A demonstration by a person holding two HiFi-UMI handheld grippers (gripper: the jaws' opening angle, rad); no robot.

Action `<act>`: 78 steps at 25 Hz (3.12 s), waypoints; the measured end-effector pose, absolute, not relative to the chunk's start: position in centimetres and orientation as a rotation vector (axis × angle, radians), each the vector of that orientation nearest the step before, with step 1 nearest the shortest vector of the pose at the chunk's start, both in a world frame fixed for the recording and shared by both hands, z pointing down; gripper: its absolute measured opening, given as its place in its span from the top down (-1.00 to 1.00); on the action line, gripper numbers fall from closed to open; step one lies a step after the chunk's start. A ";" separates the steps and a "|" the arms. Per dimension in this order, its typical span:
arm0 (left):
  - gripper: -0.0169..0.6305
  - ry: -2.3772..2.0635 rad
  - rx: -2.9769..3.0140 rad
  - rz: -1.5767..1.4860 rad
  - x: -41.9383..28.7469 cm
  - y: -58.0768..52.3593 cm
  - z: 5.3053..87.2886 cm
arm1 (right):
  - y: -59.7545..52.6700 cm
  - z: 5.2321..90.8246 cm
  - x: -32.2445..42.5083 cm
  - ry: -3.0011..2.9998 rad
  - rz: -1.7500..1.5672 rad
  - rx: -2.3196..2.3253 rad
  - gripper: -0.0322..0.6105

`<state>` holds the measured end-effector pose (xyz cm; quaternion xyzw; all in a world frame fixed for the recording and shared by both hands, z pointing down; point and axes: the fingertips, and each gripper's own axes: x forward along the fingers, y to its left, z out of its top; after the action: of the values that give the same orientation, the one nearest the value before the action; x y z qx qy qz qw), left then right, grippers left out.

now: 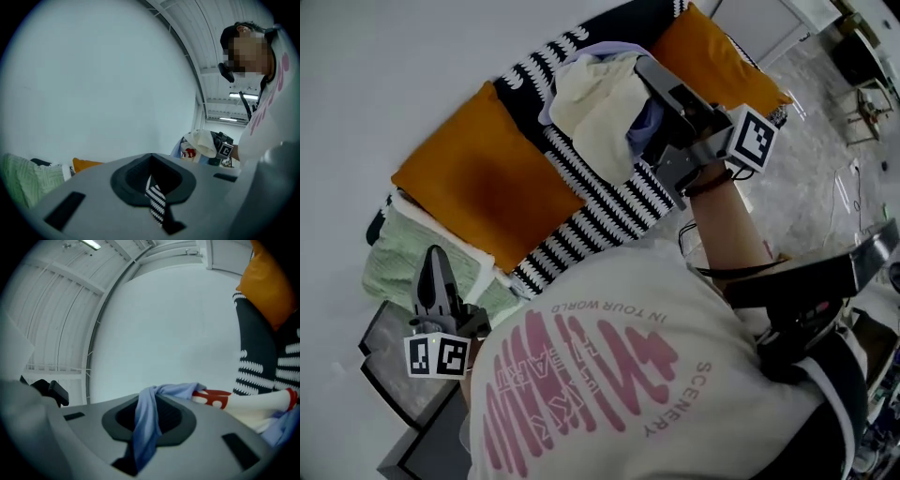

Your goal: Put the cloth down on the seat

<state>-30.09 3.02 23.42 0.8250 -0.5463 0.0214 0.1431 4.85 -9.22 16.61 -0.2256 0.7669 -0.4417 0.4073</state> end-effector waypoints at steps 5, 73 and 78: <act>0.94 -1.721 2.314 0.077 -28.2 4.0 22.5 | -12.9 16.7 4.2 1.988 -1.177 -0.430 0.68; 0.94 -2.068 1.651 0.291 -22.8 10.7 27.7 | -16.4 66.8 3.7 3.500 -1.621 -1.392 0.68; 0.94 -2.058 1.640 0.315 -22.7 10.2 27.5 | -13.3 69.2 4.7 3.625 -1.812 -1.270 0.70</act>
<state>-22.74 10.24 27.46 0.6002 -0.7532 0.1154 0.2432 4.66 -13.30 69.21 -0.2544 0.7264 -0.3631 -0.5252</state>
